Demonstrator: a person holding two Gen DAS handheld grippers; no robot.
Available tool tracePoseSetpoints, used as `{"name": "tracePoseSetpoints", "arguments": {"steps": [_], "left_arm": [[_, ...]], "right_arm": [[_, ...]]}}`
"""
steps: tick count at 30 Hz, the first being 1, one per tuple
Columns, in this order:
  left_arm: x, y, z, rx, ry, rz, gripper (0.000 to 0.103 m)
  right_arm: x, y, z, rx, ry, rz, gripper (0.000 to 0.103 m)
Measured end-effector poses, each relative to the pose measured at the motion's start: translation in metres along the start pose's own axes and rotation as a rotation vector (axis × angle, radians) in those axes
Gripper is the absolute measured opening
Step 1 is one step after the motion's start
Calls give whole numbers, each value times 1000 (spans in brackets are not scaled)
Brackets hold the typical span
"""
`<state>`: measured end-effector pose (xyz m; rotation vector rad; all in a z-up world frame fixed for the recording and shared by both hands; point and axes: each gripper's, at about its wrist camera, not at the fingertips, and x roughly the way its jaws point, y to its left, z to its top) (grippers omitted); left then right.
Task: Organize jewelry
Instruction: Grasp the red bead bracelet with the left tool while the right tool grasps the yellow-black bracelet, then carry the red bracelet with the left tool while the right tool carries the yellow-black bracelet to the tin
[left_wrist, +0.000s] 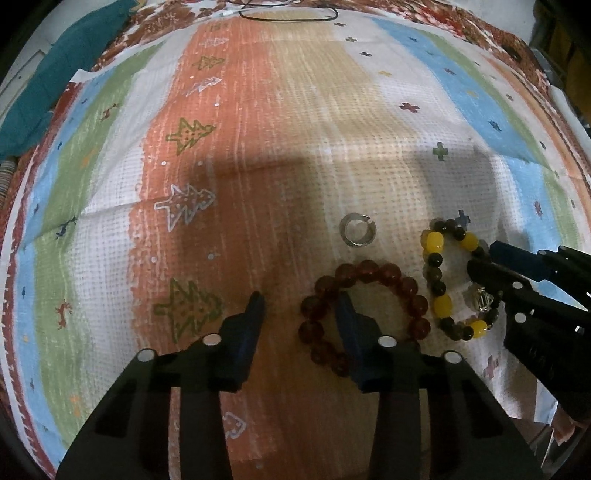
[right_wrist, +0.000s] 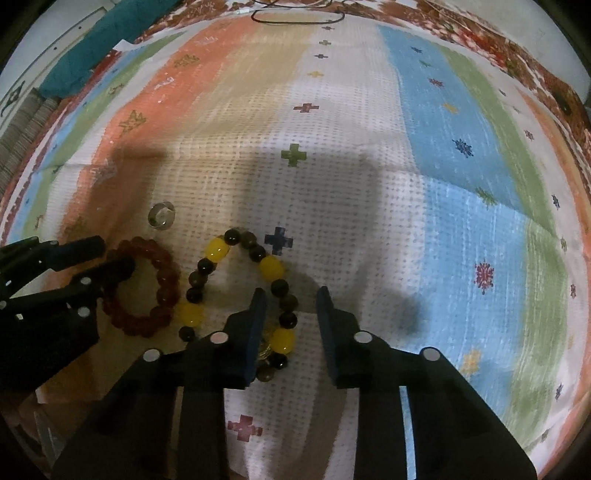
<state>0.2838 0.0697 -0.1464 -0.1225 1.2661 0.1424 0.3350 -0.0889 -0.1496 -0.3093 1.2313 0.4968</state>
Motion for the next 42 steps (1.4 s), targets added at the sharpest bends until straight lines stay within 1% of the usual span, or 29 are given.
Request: {"name": "tracePoseSetpoints", "arguments": {"steps": [1, 2, 3, 4, 5, 8, 12, 16, 21, 27, 33, 42], "left_arm": [[0, 0, 1, 2, -2, 2, 29], [0, -1, 1, 6, -3, 4, 26], [1, -1, 0, 10, -3, 7, 17], [1, -1, 0, 13, -3, 12, 15], [1, 0, 0, 12, -4, 11, 15], [1, 2, 1, 0, -5, 1, 15], [-4, 8, 0, -28, -7, -24, 13], [-12, 10, -2, -41, -18, -29, 13], [-26, 12, -9, -47, -43, -47, 13], [-42, 12, -10, -58, -72, -73, 13], [-56, 5, -11, -45, -109, -76, 13], [-73, 3, -15, -48, -134, -74, 13]], "right_arm": [[1, 0, 1, -2, -1, -3, 22], [2, 0, 1, -4, -4, -5, 18], [2, -1, 1, -2, -7, -8, 14], [2, -2, 1, 6, -11, -8, 13], [2, -5, 1, 26, -19, -6, 11], [2, -2, 1, 7, -22, -18, 11], [-2, -4, 1, 22, -29, 0, 11], [-13, -5, -5, 17, -44, 12, 11], [-29, 0, -7, 4, -73, 21, 11], [-44, 8, -5, -15, -104, 19, 11], [-64, 14, -7, -27, -140, 56, 11], [-77, 17, -13, -27, -157, 55, 11]]}}
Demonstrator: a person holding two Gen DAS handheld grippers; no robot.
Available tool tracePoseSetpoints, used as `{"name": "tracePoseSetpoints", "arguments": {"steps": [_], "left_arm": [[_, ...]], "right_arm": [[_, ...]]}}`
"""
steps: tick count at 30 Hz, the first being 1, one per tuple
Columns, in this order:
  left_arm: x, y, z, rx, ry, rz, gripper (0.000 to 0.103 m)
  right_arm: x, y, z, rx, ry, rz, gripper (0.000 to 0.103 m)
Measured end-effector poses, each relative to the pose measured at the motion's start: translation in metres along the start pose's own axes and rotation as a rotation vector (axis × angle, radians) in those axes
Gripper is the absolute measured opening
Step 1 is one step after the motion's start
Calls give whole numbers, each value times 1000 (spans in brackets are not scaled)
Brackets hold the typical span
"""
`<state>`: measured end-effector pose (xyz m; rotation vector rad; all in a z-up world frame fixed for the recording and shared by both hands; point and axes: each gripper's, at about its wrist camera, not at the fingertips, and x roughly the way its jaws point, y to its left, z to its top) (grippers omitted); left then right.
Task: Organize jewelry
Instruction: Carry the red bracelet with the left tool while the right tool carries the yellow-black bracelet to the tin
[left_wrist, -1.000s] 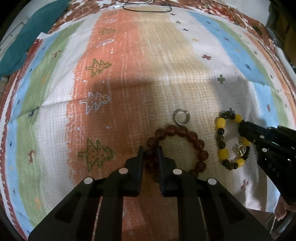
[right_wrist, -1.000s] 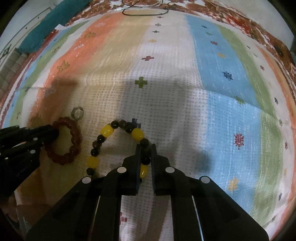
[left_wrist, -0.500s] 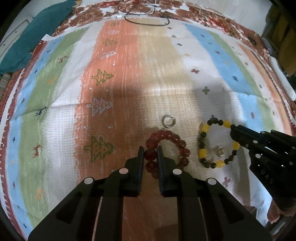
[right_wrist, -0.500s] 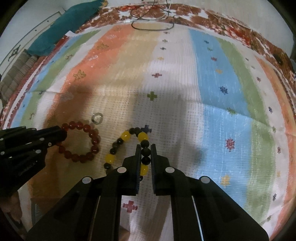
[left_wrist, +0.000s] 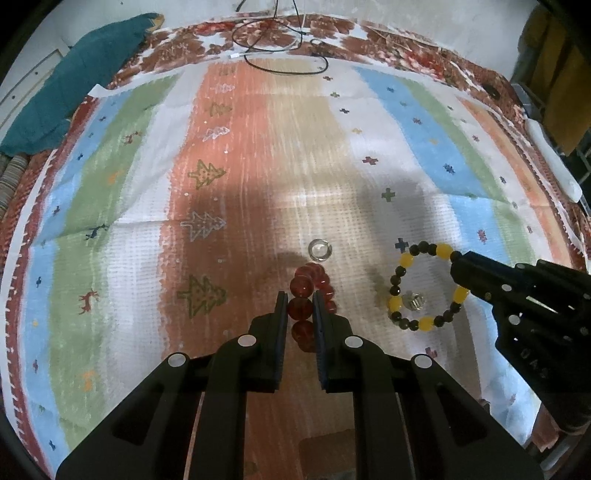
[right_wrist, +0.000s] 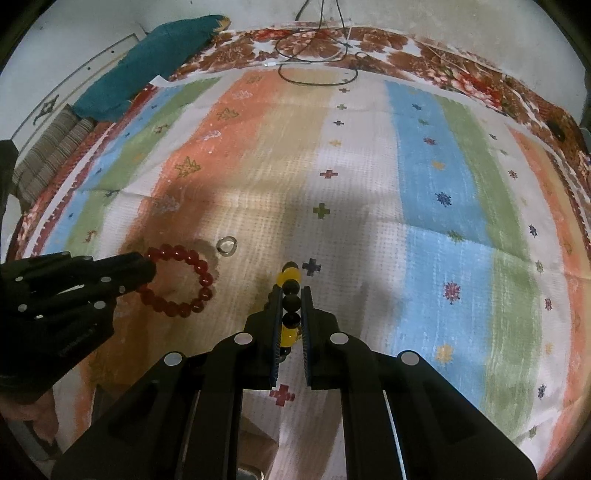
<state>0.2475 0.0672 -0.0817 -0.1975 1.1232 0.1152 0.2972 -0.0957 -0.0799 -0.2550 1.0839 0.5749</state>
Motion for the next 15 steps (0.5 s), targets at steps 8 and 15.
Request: {"name": "tracePoseSetpoints", "arguments": {"steps": [8, 15], "left_arm": [[-16, 0, -4, -5, -20, -2, 13], [-32, -3, -9, 9, -40, 9, 13]], "right_arm": [[-15, 2, -6, 18, -23, 19, 11], [-32, 4, -9, 22, -53, 20, 11]]}}
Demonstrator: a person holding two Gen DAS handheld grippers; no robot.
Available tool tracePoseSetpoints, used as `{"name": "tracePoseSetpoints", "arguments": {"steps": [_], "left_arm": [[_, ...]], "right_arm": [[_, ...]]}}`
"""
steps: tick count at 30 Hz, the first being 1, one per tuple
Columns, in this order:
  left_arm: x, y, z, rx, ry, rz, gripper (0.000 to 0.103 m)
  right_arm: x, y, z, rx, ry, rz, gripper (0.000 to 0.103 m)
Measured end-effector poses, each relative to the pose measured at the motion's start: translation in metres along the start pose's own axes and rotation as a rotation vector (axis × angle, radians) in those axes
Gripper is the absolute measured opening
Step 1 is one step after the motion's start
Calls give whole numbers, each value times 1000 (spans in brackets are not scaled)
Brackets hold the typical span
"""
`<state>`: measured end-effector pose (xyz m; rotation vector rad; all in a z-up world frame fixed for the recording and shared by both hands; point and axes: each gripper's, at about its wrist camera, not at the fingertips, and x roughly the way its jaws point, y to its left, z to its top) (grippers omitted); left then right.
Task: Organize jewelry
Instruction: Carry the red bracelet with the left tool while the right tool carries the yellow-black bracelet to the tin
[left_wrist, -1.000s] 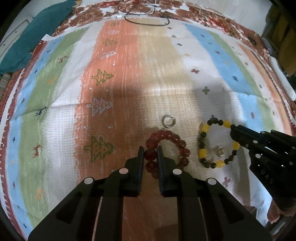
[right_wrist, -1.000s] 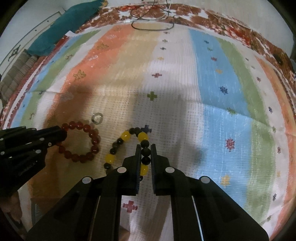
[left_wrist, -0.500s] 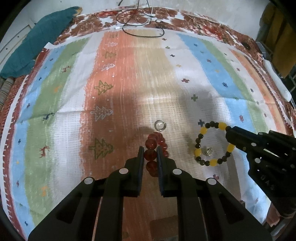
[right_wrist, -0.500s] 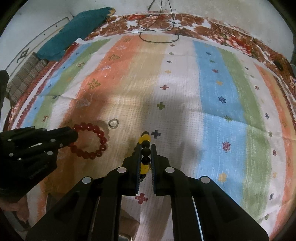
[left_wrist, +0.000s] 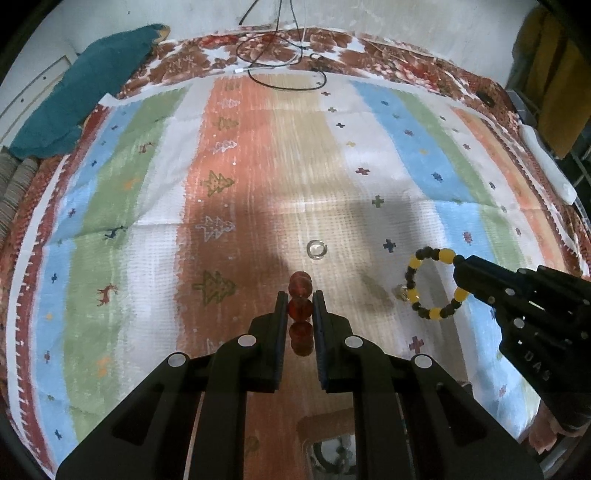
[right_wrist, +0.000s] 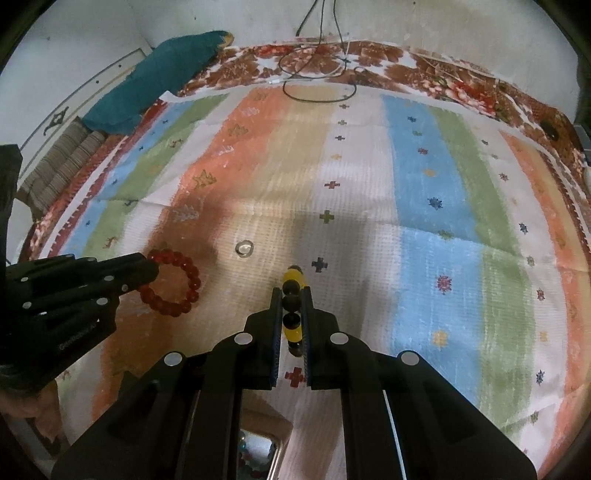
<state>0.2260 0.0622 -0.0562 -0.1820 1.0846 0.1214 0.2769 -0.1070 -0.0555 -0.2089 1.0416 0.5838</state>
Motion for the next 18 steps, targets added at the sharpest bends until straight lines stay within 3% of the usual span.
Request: {"name": "tracePoseSetpoints", "arguments": {"steps": [18], "left_arm": [[-42, -8, -15, 12, -63, -26, 13]], "right_arm": [[-39, 9, -16, -21, -59, -11, 11]]}}
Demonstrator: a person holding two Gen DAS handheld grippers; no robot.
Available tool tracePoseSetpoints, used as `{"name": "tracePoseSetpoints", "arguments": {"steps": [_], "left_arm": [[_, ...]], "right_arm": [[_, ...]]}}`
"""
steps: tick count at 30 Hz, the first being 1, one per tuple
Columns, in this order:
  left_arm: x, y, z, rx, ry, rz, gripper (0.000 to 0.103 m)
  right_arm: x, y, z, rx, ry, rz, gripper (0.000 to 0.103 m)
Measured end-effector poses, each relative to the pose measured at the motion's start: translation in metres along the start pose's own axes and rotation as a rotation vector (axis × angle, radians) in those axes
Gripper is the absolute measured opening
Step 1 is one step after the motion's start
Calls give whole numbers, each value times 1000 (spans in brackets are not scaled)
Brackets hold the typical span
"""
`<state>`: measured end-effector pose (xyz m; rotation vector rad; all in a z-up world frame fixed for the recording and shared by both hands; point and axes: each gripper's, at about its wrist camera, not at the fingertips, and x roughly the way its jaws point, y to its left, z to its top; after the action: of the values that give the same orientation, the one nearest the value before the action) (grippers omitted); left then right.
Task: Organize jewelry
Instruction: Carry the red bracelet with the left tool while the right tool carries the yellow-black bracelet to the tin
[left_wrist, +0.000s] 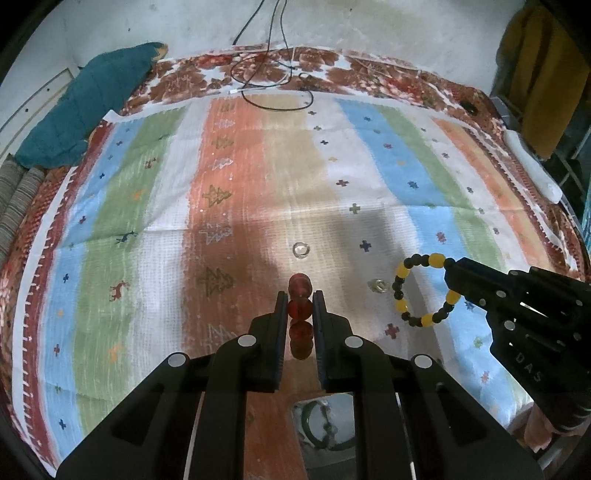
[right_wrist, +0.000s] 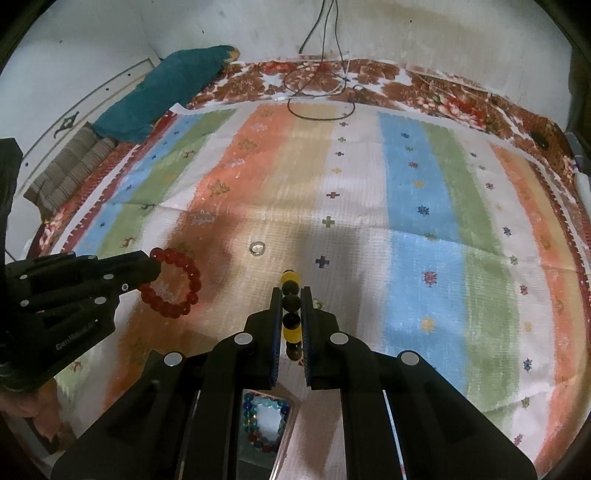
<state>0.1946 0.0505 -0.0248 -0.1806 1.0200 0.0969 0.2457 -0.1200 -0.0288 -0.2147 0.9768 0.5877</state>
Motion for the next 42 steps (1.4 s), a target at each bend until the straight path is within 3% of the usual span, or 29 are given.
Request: {"name": "tracePoseSetpoints", "arguments": {"steps": [24, 42], "left_arm": [[-39, -17, -31, 24, -35, -42, 13], [-59, -20, -48, 31, -70, -32, 13]], "right_arm": [[-44, 11, -24, -13, -62, 18, 11], [-63, 27, -45, -55, -67, 37, 11]]}}
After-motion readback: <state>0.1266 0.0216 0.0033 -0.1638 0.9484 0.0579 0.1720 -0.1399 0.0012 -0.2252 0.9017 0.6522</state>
